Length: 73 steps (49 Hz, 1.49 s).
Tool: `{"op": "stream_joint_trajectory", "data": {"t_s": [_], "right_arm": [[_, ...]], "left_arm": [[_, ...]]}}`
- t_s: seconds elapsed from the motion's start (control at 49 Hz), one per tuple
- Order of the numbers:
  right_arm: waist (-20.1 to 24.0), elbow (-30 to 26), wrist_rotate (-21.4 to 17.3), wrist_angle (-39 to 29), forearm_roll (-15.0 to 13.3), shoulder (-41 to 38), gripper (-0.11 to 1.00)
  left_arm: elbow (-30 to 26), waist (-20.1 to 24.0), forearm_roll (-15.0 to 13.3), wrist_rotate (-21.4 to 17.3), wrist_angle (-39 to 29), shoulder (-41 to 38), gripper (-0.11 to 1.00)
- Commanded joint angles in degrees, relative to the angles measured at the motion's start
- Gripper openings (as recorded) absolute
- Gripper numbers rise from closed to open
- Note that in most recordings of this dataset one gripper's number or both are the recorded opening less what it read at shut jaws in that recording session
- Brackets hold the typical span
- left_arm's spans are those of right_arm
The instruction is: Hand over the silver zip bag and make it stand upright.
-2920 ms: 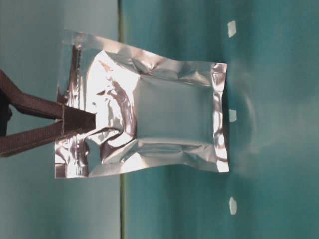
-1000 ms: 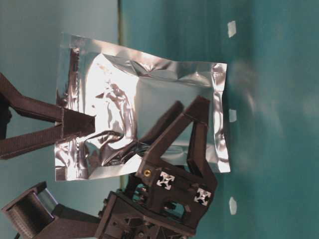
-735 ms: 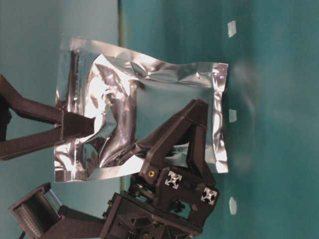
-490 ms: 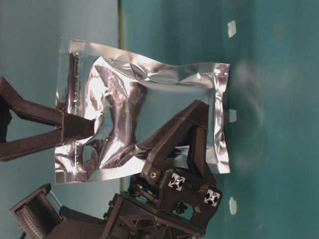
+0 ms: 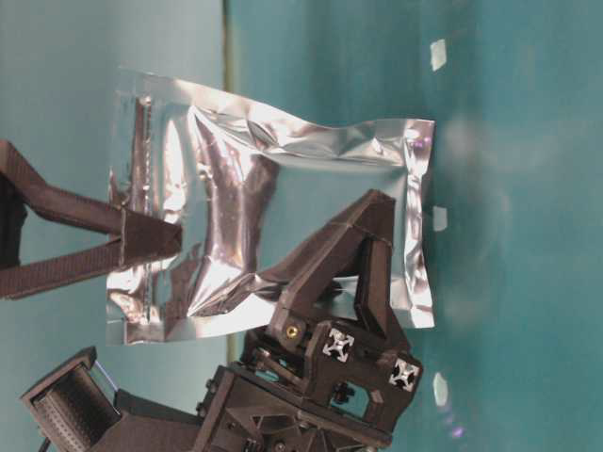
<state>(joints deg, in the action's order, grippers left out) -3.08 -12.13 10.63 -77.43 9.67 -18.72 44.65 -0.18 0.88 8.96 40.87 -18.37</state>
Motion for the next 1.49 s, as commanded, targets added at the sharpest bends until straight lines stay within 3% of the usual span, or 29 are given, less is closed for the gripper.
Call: {"op": "stream_joint_trajectory", "data": {"t_s": [0.0, 0.143, 0.225, 0.531, 0.796, 0.939, 1.286, 1.47], "right_arm": [[0.3, -0.3, -1.1, -0.4, 0.2, 1.5, 0.46], [0.8, -0.3, -0.4, 0.1, -0.4, 2.7, 0.87], [0.9, -0.3, -0.9, 0.0, -1.3, 3.5, 0.98], [1.1, 3.9, -4.1, -1.3, -8.0, 10.3, 0.98], [1.8, 13.8, -8.5, 1.2, -8.3, 20.0, 0.98], [2.7, 20.0, -12.1, 6.9, -8.3, 25.5, 0.98], [5.1, 33.8, -16.3, 26.8, -8.3, 35.8, 0.98], [5.2, 40.5, -16.3, 37.1, -8.6, 41.2, 0.98]], "left_arm": [[-0.1, -0.2, 0.2, 0.1, -0.1, 0.2, 0.25], [-0.1, -0.3, 0.2, 0.1, -0.1, 0.2, 0.22], [-0.1, -0.4, 0.2, 0.1, -0.1, 0.2, 0.22], [-0.1, -0.5, 0.2, -0.2, -1.3, 0.2, 0.22], [-0.1, -0.9, 0.2, -0.2, -1.3, 0.2, 0.22], [-0.1, -0.9, 0.2, -0.3, -1.3, 0.2, 0.22], [-0.1, -0.9, 0.2, -0.4, -1.3, 0.1, 0.22], [0.0, -0.9, 0.2, -1.1, -1.3, 0.2, 0.22]]}}
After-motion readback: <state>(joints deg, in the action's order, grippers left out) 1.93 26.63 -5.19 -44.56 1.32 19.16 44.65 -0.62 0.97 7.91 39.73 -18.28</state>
